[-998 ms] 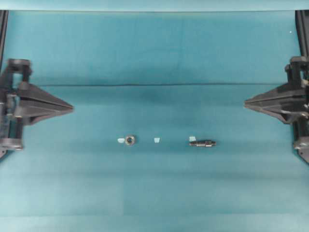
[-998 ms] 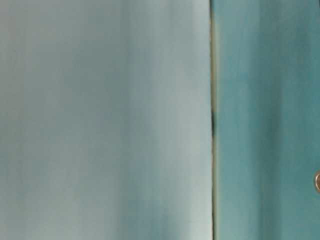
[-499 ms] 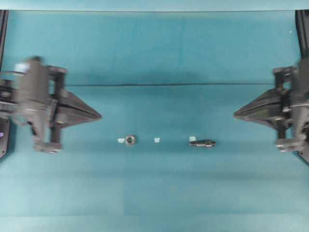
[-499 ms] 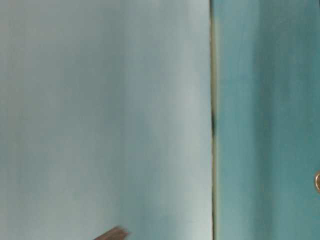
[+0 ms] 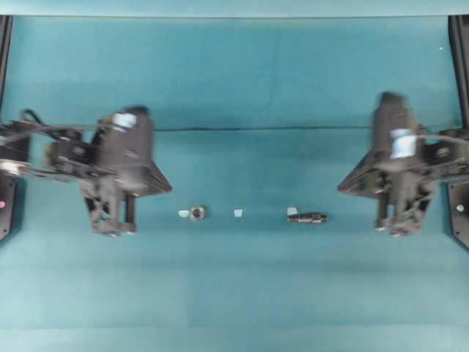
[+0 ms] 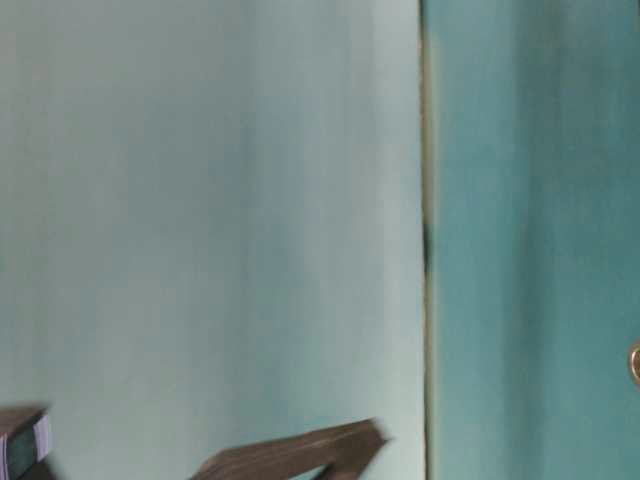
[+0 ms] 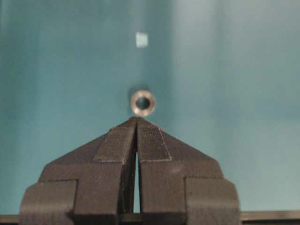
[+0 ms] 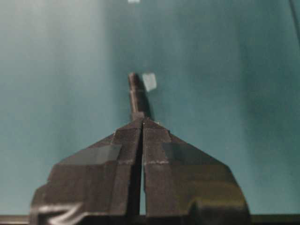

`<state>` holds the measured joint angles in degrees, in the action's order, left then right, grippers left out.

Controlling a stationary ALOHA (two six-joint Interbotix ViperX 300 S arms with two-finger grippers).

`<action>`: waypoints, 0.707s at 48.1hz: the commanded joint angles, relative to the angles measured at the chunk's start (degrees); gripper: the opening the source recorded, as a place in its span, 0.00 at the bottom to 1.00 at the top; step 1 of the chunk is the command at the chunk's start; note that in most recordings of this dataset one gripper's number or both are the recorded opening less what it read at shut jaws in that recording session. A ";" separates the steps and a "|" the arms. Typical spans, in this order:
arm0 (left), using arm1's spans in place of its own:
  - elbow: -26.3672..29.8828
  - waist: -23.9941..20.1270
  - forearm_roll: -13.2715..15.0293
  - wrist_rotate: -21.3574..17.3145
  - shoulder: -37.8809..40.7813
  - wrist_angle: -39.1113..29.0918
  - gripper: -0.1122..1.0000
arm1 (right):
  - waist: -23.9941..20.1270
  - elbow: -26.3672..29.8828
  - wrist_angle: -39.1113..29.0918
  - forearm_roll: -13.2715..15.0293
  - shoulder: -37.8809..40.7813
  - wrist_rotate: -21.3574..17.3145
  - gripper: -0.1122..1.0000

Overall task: Insert the washer onto the shaft with both hands.
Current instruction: 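Move both grippers inward toward the washer and the threaded shaft, then lower left gripper over the washer and right gripper over the shaft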

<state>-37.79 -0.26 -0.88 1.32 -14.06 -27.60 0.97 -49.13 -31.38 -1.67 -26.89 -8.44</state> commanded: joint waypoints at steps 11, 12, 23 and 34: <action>5.71 0.00 -0.09 -0.26 8.70 -1.93 0.12 | -2.90 5.45 -2.29 0.79 9.49 2.90 0.01; 5.89 0.09 -0.09 -0.35 9.32 -1.93 0.12 | -3.08 5.71 -2.37 0.79 10.11 3.25 0.01; 6.59 0.62 -0.09 -0.26 13.27 -1.93 0.12 | -4.04 7.91 -5.45 0.79 15.82 6.50 0.01; 6.59 0.62 -0.09 -0.26 14.50 -1.93 0.12 | -4.04 8.26 -5.36 0.88 17.58 7.82 0.01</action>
<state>-31.90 0.26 -0.88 0.97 0.53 -29.71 -2.90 -41.75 -36.91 -0.97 -9.40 -1.41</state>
